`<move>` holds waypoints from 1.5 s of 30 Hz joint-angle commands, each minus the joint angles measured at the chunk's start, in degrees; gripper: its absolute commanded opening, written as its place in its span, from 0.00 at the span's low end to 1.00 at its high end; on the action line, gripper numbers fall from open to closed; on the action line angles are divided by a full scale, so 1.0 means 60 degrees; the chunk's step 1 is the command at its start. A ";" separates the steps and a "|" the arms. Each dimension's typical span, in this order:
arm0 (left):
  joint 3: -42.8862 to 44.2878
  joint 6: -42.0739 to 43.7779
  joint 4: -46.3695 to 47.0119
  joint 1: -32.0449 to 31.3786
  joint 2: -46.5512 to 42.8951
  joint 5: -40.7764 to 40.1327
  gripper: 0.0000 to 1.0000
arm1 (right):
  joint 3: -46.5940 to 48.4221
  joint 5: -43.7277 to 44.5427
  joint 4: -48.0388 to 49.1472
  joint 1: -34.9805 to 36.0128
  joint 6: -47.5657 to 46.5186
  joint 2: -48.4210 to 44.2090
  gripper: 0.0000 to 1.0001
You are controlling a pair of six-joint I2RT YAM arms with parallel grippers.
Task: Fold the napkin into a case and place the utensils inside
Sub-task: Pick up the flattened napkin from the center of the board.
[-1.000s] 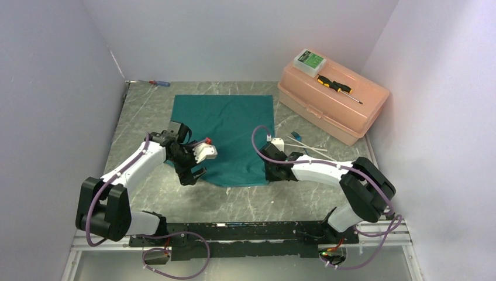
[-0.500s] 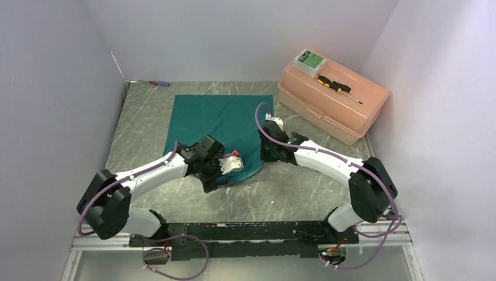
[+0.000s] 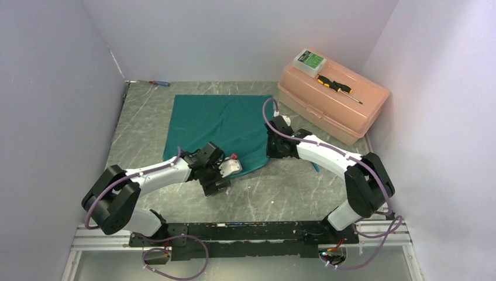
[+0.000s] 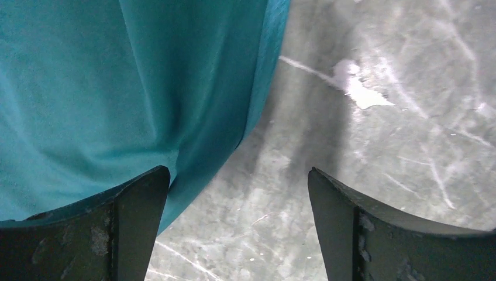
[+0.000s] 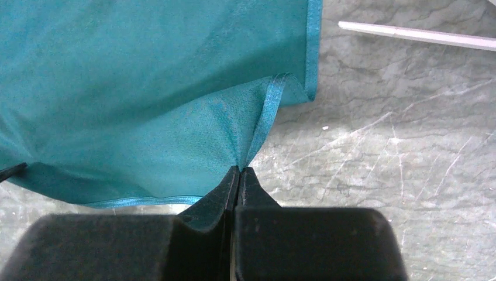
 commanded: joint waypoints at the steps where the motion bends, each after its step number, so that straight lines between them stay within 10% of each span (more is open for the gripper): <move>1: -0.0228 0.0422 0.0287 0.0732 -0.0330 -0.0322 0.93 | 0.0384 -0.0193 0.0076 -0.0210 0.0019 0.0196 0.00; 13: -0.0427 0.2538 0.0095 0.3473 -0.0570 0.0562 0.82 | 0.0605 -0.0198 0.0126 -0.0429 -0.0111 0.0365 0.00; 33: 0.0671 0.3698 0.0054 0.4051 0.0357 0.1827 0.03 | 0.0618 -0.0423 0.0070 -0.0467 -0.0326 -0.0169 0.00; 45: 0.1208 0.4075 -0.3633 0.4051 -0.1188 0.2599 0.03 | -0.0442 -0.0330 -0.0406 0.0460 -0.0009 -0.1319 0.00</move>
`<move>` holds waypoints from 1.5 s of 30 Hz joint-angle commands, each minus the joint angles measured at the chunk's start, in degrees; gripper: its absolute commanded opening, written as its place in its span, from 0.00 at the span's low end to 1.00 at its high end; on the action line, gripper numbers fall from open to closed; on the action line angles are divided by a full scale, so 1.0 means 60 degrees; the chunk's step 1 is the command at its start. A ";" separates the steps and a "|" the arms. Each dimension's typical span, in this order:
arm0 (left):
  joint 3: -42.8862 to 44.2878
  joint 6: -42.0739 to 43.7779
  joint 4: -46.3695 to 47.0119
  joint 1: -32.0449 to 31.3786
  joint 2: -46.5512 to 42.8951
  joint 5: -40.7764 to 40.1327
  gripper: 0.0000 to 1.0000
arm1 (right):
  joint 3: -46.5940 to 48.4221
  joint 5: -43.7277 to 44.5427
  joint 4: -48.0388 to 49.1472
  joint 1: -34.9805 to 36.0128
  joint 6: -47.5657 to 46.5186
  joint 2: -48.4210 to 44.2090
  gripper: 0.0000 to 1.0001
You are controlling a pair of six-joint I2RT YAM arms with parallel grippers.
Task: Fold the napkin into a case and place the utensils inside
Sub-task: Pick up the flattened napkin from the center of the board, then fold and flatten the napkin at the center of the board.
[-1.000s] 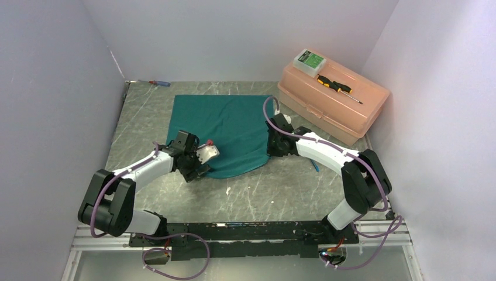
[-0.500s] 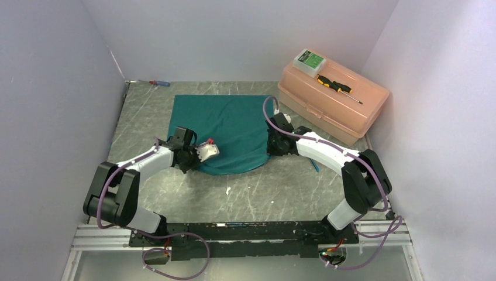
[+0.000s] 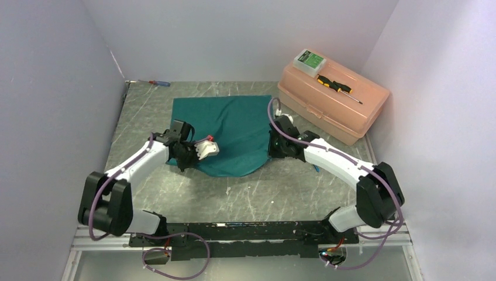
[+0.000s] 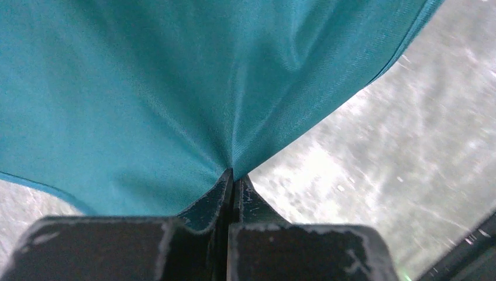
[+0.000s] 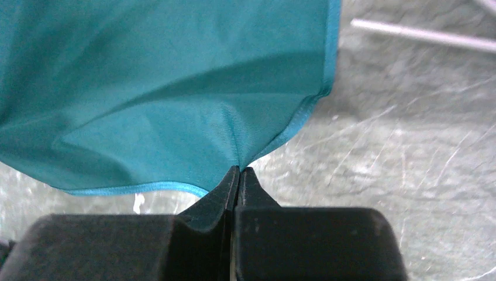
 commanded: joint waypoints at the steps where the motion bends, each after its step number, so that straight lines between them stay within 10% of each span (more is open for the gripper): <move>1: -0.0261 0.0499 -0.2120 0.0015 -0.1382 0.0579 0.03 | -0.0575 0.0187 -0.0448 0.0927 0.0355 -0.0672 0.00; 12: -0.0782 0.0776 -0.4705 0.0015 -0.3524 0.1284 0.03 | -0.1137 0.1052 -0.2154 0.2834 0.2044 -0.2230 0.00; 20: -0.1289 0.0205 -0.2811 0.0015 -0.3308 0.0086 0.17 | 0.0186 0.1363 -0.3654 0.2830 0.1852 -0.2332 0.00; 39: 0.2427 0.0077 0.0822 0.0272 0.2061 -0.1600 0.06 | 0.4125 0.0750 -0.1598 -0.0406 -0.1101 0.1959 0.00; 45: 0.4235 -0.0511 0.1546 0.0538 0.4045 -0.2967 0.19 | 0.5570 0.1086 -0.1374 -0.0945 -0.1620 0.3969 0.00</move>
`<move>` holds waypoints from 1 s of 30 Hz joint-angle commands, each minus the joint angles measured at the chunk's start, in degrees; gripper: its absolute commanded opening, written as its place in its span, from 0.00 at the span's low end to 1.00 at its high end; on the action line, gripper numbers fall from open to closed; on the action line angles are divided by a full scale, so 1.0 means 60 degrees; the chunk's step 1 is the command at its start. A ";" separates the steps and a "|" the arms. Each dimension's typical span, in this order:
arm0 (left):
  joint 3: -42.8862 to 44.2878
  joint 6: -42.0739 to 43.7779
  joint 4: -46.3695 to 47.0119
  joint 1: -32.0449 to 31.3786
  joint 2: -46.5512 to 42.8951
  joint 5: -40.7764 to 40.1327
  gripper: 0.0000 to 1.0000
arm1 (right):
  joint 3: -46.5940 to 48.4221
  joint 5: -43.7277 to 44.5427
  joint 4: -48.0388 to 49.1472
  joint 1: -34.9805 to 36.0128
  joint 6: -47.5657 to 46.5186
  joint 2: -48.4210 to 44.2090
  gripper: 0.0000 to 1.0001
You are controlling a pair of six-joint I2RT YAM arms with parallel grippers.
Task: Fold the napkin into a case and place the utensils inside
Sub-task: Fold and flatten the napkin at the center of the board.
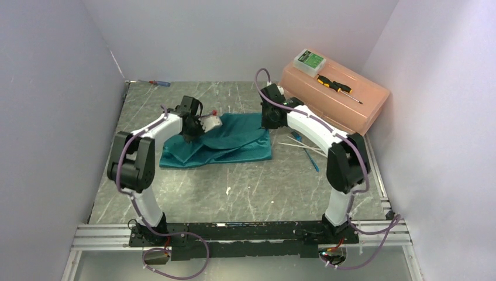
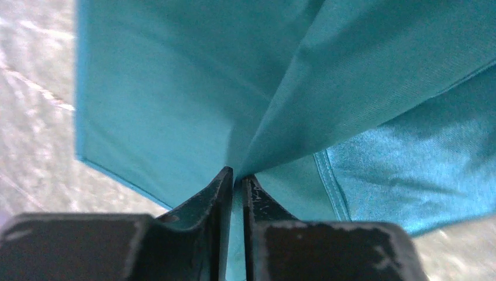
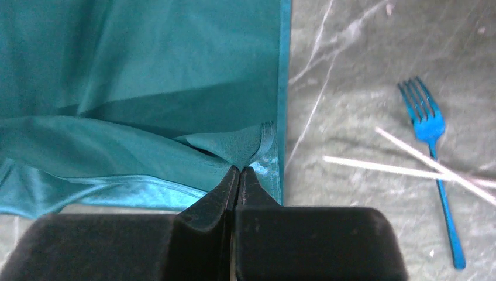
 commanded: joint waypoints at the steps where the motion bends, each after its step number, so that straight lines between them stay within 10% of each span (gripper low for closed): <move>1: 0.1353 -0.0573 0.0950 0.0187 0.0899 -0.1193 0.26 | 0.1151 0.0448 0.0405 -0.0388 -0.0635 0.1179 0.00; 6: 0.1674 -0.1388 0.0836 0.0229 0.0871 -0.1205 0.93 | 0.1908 0.0575 0.0626 -0.0776 -0.0672 0.2458 0.05; 10: 0.1251 -0.1785 0.1681 0.0446 0.0362 -0.1505 0.94 | 0.2324 0.0583 0.1098 -0.1012 -0.0678 0.2923 0.17; 18: 0.0859 -0.0287 -0.2228 0.0583 -0.1061 0.1247 0.87 | 0.2338 0.1649 0.0903 -0.0841 -0.0722 0.2561 0.62; 30: 0.0168 0.0059 -0.1859 0.1694 -0.0417 0.0987 0.77 | -0.3499 0.1389 0.2488 0.0792 0.0753 -0.1163 0.52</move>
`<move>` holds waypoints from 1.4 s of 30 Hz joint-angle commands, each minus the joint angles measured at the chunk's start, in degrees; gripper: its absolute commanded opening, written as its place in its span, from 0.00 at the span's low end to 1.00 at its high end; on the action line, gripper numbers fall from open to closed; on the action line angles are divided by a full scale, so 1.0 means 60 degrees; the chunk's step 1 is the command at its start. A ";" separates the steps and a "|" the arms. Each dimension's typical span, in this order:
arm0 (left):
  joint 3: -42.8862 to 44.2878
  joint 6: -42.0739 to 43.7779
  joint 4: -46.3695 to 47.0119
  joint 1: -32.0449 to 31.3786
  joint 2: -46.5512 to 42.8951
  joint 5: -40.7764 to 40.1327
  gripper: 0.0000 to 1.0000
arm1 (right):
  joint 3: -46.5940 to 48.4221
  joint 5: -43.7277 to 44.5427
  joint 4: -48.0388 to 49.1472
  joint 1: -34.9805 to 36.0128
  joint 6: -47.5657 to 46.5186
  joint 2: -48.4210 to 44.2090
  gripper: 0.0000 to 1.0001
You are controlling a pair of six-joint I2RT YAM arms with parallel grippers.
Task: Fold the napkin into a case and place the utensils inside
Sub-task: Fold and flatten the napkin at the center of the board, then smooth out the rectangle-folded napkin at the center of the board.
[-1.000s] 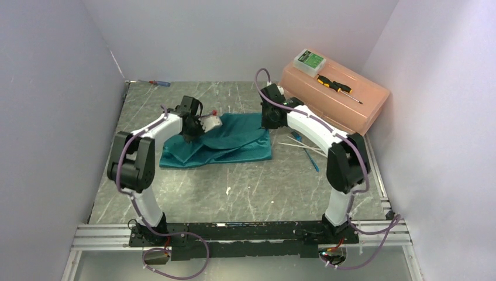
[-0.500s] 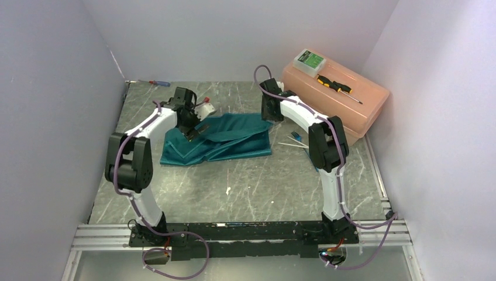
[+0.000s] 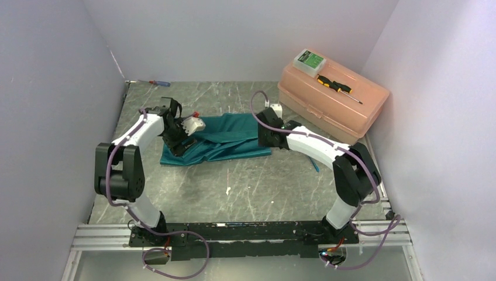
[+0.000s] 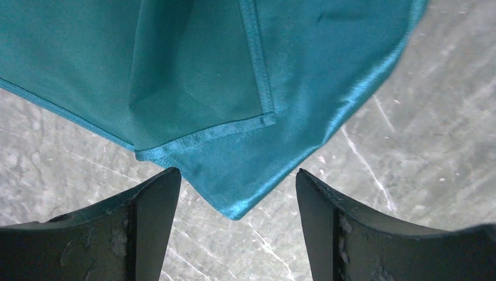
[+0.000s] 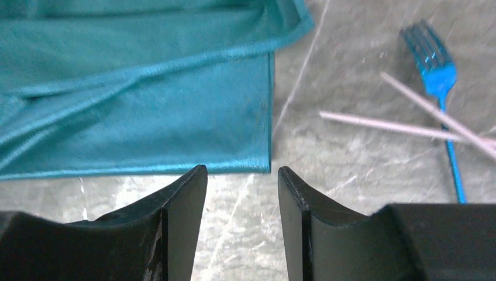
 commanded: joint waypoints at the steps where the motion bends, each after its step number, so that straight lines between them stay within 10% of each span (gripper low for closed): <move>1: 0.0069 -0.0104 0.0888 0.0233 0.0713 -0.0180 0.77 | -0.1108 -0.0107 0.0715 0.0015 0.0788 -0.0339 0.53; 10: 0.0176 -0.0663 0.1397 0.0296 0.1299 -0.1209 0.70 | -0.1775 -0.0526 0.1601 -0.0378 0.0761 -0.0274 0.59; 18: 0.1421 -0.1443 -0.1194 0.1391 0.0374 0.0977 0.82 | -0.1791 -0.2084 0.2625 -0.0973 0.0577 0.0204 0.56; 24: 0.1655 -0.1284 -0.2846 0.2637 0.0160 0.2347 0.82 | -0.1878 -0.2715 0.2838 -0.1194 0.0718 0.0491 0.46; 42: 0.0409 -0.3238 -0.0555 0.3520 0.1577 0.1788 0.65 | -0.2104 -0.2515 0.2650 -0.1282 0.0857 0.0428 0.00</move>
